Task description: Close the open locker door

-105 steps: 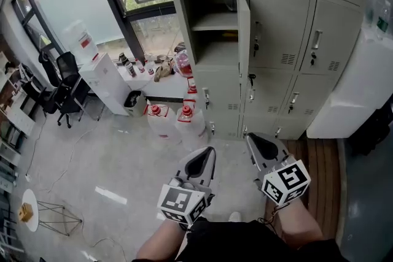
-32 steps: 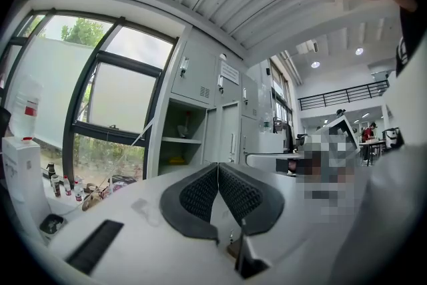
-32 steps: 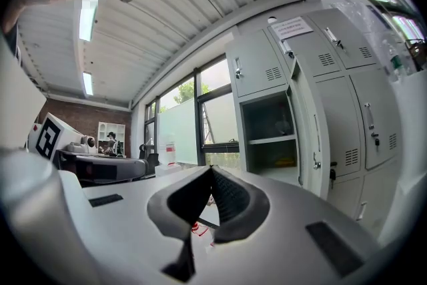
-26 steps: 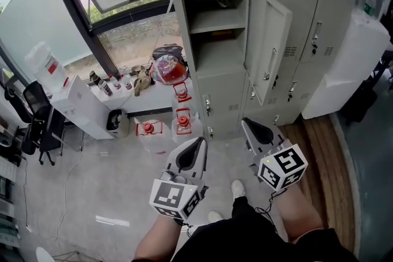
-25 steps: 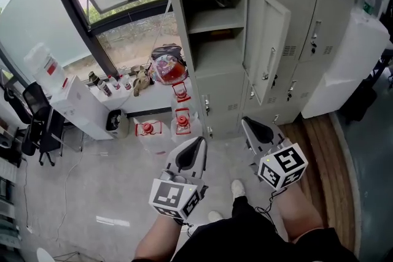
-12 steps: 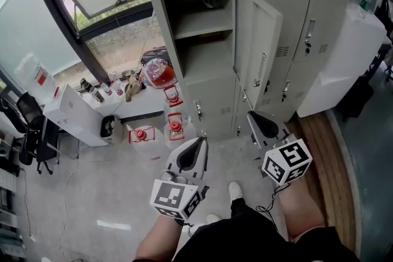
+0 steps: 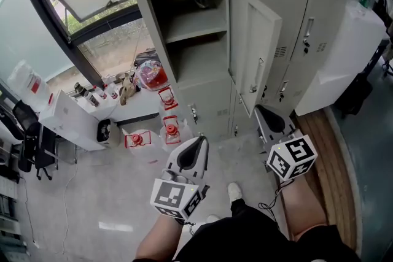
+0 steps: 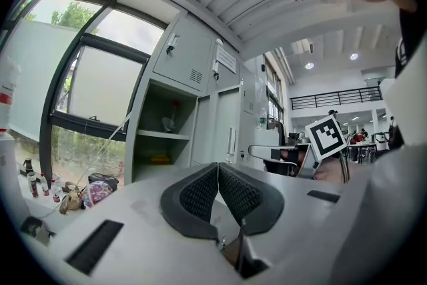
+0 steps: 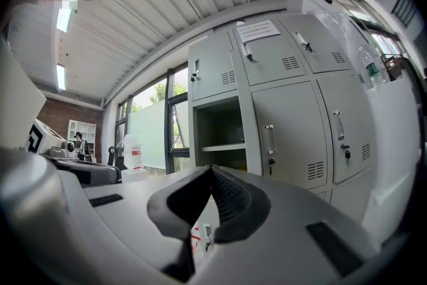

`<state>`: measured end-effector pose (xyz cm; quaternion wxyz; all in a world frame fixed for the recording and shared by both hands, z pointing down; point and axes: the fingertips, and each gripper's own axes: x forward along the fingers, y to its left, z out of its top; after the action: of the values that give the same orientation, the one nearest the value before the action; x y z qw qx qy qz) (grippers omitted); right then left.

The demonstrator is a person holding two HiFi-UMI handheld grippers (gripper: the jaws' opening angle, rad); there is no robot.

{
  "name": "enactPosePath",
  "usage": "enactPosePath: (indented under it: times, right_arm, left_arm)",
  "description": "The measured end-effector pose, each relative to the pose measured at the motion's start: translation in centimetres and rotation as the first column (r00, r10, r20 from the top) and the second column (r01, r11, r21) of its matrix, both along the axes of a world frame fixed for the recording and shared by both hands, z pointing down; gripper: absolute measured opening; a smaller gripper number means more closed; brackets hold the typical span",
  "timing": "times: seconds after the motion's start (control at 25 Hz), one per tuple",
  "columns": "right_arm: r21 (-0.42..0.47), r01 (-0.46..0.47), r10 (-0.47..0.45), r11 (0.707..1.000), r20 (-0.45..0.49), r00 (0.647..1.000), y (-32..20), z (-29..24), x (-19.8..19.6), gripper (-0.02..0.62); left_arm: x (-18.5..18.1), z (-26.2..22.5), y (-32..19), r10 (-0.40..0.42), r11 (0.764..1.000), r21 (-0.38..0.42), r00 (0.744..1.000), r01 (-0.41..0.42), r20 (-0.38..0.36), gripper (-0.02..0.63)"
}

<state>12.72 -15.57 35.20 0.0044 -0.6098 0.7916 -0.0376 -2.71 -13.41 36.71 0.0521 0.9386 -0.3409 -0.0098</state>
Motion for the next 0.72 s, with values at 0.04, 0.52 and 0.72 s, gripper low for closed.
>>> enactPosePath:
  times: [0.04,0.52,0.72]
  right_arm:
    - [-0.001,-0.009,0.009,1.0,0.0,1.0,-0.3,0.0,0.4,0.054]
    - [0.005,-0.087,0.087,0.996,-0.015,0.996,-3.4,-0.1,4.2,0.189]
    - [0.011,-0.087,0.087,0.996,0.003,0.996,-5.0,-0.5,4.8,0.231]
  left_arm:
    - [0.2,0.0,-0.3,0.002,1.0,-0.002,1.0,-0.002,-0.001,0.017]
    - [2.4,0.9,-3.2,0.033,0.999,-0.022,0.999,-0.033,0.002,0.017]
    - [2.6,1.2,-4.4,0.024,0.999,-0.032,1.0,-0.024,0.0,0.017]
